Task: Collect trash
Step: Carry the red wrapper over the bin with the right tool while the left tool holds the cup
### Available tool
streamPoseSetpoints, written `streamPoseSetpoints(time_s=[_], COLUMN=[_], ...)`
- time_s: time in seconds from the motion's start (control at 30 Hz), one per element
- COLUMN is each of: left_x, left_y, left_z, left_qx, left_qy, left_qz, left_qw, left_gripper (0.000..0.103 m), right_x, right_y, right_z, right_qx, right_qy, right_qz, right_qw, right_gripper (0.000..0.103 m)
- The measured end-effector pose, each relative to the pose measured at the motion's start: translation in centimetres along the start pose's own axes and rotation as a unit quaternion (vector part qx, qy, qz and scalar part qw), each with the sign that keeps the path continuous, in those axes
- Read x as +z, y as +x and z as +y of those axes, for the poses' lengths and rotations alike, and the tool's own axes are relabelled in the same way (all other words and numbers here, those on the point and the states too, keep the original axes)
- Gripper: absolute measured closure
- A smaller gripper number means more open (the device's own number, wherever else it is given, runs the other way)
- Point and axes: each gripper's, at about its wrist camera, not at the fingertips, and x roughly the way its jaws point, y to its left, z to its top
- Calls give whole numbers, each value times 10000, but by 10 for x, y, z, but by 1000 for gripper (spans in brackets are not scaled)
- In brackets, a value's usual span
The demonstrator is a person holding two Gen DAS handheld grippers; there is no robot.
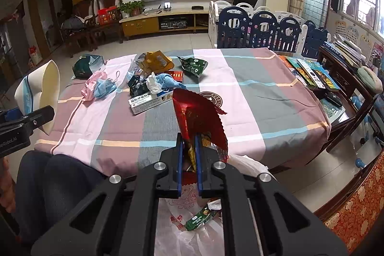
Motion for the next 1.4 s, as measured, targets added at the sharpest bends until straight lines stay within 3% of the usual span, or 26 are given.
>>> streamPoseSetpoints(time_s=[0.63, 1.17, 1.4], left_x=[-3, -18, -13], left_y=[-16, -32, -34], left_z=[18, 26, 40], left_qx=[-207, -875, -878], left_qy=[-165, -96, -290], left_qz=[-92, -210, -241], left_qw=[9996, 9959, 9954], left_gripper=[16, 16, 16], right_x=[-4, -49, -59], right_y=[-9, -11, -1], right_z=[12, -17, -7], right_qx=[-58, -1071, -1105], right_qy=[77, 777, 726], right_qz=[152, 835, 1022], right_qw=[9998, 9877, 9859], right_gripper=[93, 93, 93])
